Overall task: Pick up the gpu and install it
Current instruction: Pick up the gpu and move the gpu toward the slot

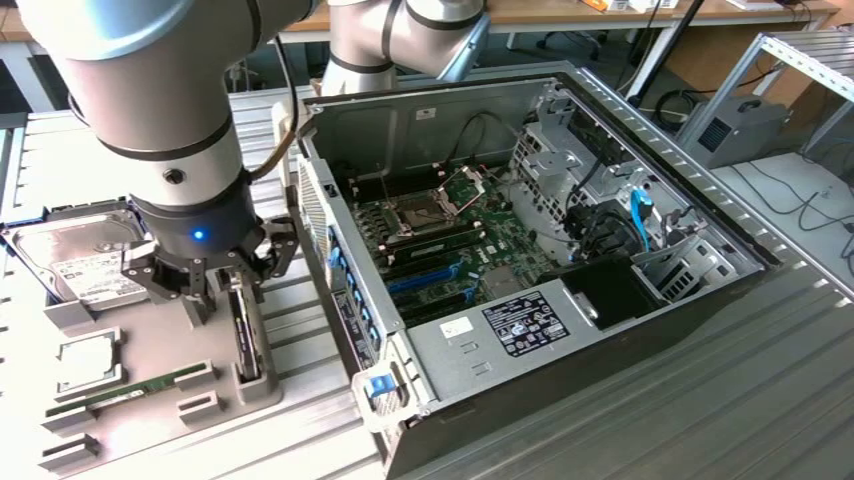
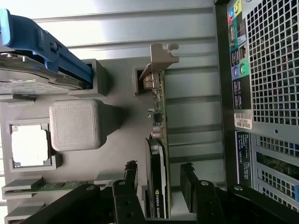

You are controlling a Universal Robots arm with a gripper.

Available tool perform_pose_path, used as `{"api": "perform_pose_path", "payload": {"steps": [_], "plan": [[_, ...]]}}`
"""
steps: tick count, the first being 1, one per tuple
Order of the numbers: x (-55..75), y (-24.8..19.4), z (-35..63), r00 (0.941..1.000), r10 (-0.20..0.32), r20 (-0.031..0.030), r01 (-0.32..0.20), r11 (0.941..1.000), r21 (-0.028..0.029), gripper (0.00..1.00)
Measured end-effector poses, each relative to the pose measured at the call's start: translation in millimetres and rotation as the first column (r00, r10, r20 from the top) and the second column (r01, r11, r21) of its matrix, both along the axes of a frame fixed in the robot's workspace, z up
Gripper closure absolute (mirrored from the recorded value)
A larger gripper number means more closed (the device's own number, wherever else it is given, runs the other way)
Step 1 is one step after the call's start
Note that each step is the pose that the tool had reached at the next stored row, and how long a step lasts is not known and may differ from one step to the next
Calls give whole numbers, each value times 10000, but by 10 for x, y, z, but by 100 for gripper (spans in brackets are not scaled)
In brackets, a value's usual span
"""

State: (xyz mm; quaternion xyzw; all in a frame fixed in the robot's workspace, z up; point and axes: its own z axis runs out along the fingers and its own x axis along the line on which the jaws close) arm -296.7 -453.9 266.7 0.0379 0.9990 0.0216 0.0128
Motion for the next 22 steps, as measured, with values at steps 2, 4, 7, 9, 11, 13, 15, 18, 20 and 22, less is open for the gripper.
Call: {"api": "perform_pose_path", "payload": {"steps": [2, 4, 7, 9, 11, 13, 15, 18, 20, 22], "plan": [[0, 0, -87, 10000, 0, 0, 0, 10000, 0, 50], [0, 0, -146, 10000, 1, -2, -1, 10000, 0, 50], [0, 0, -206, 10000, 0, -6, 0, 10000, -1, 50], [0, 0, -210, 10000, 0, -6, 0, 10000, -1, 50], [0, 0, -232, 10000, 1, -4, -1, 10000, 1, 50], [0, 0, -252, 10000, 1, -5, -1, 10000, 0, 50], [0, -1, -275, 10000, 1, -6, -1, 10000, -1, 50], [0, 0, -277, 10000, 1, -5, -1, 10000, 0, 50], [0, 0, -278, 10000, 1, -5, -1, 10000, 0, 50], [0, 0, -278, 10000, 0, -5, 0, 10000, 0, 50]]}}
